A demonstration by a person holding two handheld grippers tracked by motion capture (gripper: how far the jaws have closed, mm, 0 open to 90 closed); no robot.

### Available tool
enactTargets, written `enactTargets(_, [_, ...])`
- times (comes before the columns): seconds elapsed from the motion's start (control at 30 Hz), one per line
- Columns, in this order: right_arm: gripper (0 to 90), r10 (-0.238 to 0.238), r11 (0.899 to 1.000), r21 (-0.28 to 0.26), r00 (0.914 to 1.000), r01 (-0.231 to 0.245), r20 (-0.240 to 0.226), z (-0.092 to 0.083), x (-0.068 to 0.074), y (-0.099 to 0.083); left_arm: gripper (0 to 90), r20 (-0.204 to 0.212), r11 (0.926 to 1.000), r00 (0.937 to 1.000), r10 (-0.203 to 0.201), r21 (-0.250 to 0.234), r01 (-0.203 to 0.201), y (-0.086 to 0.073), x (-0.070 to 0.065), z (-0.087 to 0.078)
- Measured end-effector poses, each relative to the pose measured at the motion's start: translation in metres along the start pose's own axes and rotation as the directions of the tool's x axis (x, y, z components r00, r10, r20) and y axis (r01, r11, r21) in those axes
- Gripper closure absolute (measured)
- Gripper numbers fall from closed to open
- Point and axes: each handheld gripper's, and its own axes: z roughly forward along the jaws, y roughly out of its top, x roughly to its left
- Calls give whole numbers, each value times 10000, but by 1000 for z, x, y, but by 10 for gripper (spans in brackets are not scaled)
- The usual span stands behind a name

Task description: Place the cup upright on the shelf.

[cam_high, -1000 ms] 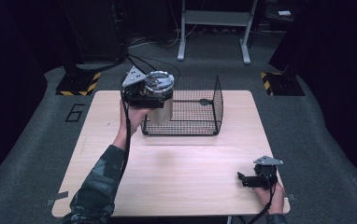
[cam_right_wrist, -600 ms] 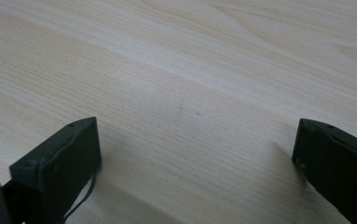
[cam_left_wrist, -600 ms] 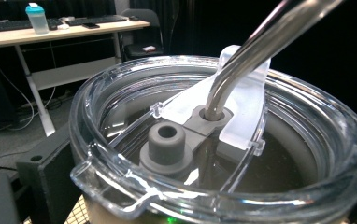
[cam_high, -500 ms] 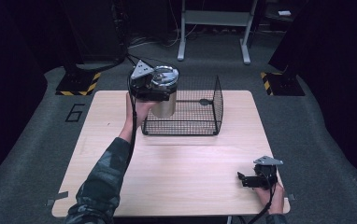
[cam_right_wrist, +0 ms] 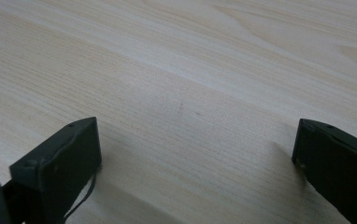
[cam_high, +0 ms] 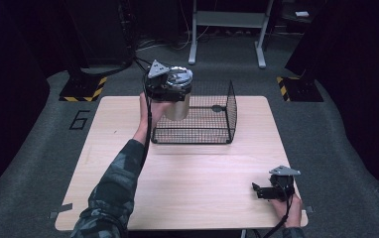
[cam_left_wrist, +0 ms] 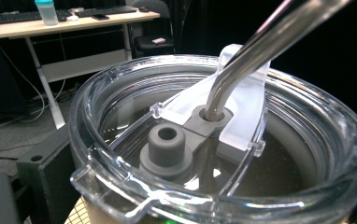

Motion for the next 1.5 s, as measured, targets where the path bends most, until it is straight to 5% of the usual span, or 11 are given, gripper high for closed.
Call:
enactTargets(0.67, [8, -79, 10000, 21, 10000, 79, -42, 0, -1, 0, 27, -407, 9956, 9976, -554, 736, 582, -21, 6, 40])
enactTargets(1.5, [8, -79, 10000, -5, 10000, 79, -48, 0, 0, 0, 28, -768, 9791, 9951, -629, 1883, 764, -58, 10, 78])
